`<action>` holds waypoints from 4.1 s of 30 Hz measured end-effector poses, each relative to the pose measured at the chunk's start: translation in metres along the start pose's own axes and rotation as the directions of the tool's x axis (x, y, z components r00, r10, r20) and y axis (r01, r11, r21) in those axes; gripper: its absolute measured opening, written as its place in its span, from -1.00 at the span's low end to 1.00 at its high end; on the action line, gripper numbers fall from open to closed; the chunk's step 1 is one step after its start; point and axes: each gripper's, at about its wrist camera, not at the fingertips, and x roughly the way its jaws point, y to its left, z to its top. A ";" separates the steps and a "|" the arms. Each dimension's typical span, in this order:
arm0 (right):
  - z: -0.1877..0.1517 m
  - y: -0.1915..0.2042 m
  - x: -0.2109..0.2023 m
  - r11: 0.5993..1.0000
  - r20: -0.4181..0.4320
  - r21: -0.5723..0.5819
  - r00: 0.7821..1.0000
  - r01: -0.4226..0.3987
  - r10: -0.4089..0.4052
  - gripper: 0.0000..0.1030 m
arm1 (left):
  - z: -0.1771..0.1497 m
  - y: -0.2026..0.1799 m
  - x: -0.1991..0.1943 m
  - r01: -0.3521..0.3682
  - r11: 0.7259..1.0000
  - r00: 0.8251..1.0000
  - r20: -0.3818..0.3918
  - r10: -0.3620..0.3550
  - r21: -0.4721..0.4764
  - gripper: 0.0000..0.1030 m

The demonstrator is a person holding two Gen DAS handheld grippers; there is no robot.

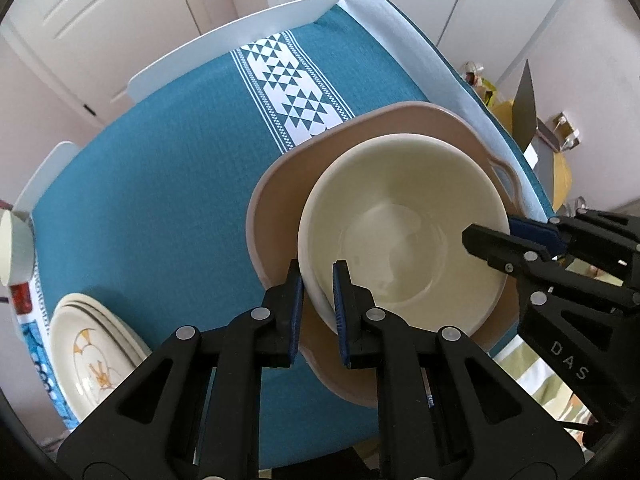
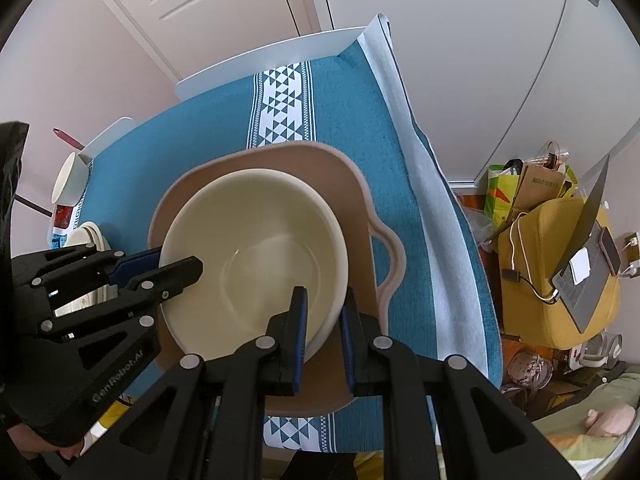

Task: Organize plates and bowls
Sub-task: 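Lower the cream bowl into the beige basin and open both grippers, then grasp the small white bowl rim with both grippers, then lift the white bowl with both grippers and carry it over the basin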

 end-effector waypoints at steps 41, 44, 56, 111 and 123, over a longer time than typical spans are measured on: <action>0.141 0.256 -0.083 0.712 0.126 -0.643 0.878 -0.282 0.461 0.89 | -0.106 0.271 -0.204 -0.024 0.668 0.886 0.293 0.358 -0.744 0.99; 0.155 0.293 -0.062 0.698 0.084 -0.657 0.892 -0.286 0.444 0.89 | -0.118 0.306 -0.194 -0.019 0.621 0.895 0.263 0.360 -0.784 0.99; 0.200 0.398 0.068 0.724 -0.146 -0.590 0.929 -0.357 0.339 0.87 | -0.133 0.432 -0.090 0.100 0.511 0.955 0.227 0.192 -0.854 0.53; 0.097 0.136 -0.088 0.892 0.128 -0.388 0.945 -0.231 0.300 -0.68 | -0.027 0.131 -0.153 0.156 0.854 0.919 0.391 0.059 -0.497 -0.60; 0.044 0.032 -0.080 0.966 0.101 -0.208 0.979 -0.153 0.177 -0.68 | -0.005 0.037 -0.110 0.187 0.921 0.960 0.264 -0.097 -0.342 -0.60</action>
